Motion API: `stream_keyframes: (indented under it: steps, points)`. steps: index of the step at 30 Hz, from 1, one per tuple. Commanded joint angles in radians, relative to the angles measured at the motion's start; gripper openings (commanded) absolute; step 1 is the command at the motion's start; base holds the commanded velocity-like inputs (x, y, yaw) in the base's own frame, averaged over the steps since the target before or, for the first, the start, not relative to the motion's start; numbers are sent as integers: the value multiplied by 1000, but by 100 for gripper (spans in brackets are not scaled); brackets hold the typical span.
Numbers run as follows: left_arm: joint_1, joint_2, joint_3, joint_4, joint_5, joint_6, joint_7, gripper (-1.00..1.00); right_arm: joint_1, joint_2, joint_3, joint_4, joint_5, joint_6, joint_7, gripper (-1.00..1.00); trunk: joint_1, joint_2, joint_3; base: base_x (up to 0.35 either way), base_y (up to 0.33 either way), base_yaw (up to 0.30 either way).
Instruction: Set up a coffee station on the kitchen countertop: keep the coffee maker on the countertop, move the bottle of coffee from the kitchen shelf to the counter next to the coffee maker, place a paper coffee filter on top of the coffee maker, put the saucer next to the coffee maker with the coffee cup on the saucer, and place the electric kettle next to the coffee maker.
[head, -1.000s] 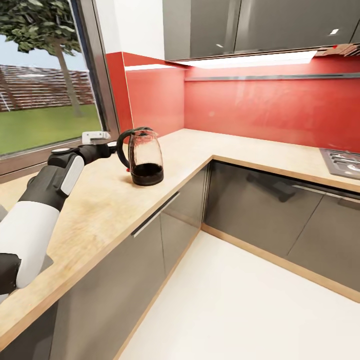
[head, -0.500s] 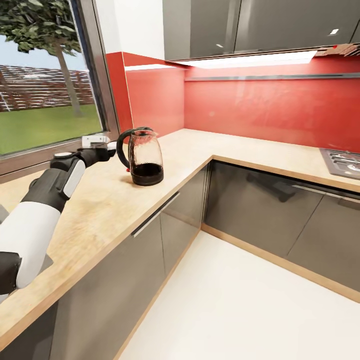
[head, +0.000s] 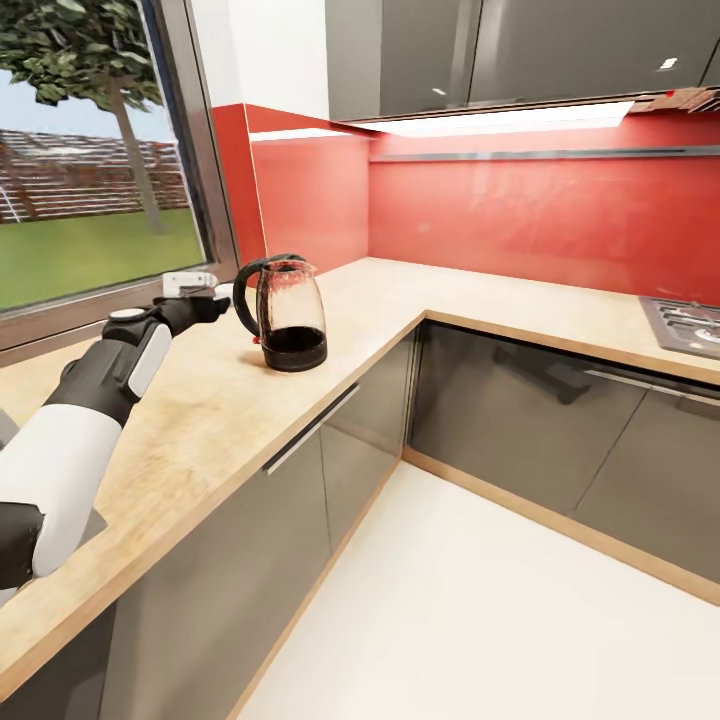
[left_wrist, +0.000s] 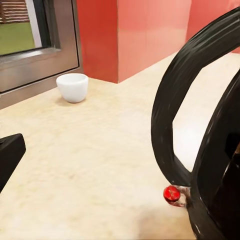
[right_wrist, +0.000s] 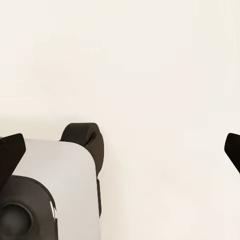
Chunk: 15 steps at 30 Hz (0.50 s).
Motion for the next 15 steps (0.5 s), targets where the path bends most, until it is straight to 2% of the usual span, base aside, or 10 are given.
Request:
stream_keyframes:
  steps: [1,15]
  points:
    - [-1,1,-3,0,4,3,0,100,-2,0,9,5,-8,-7,6,100,0,0,-1,0,0,0]
    - [-1,1,-3,4,4,-1,0,100,-2,0,9,5,-8,-7,6,100,0,0,-1,29,-26,0]
